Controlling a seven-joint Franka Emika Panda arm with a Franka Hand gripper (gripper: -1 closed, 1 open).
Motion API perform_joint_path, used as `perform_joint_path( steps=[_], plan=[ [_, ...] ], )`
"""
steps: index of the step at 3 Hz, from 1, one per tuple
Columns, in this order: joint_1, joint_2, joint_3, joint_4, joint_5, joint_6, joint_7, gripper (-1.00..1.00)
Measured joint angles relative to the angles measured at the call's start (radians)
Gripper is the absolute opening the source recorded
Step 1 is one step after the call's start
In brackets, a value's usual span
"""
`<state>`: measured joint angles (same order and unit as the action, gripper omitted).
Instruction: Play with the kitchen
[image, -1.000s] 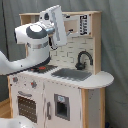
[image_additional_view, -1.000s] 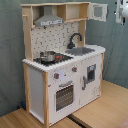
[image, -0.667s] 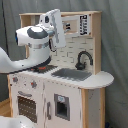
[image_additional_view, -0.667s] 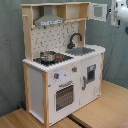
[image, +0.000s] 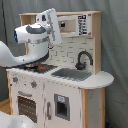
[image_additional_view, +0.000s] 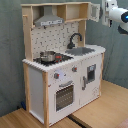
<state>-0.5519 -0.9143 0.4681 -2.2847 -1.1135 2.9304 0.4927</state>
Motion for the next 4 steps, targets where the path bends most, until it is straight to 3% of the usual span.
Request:
perform_joint_path(
  steps=[4],
  plan=[
    [-0.157,0.181,0.264,0.24,0.0,0.0,0.03,-1.0]
  ],
)
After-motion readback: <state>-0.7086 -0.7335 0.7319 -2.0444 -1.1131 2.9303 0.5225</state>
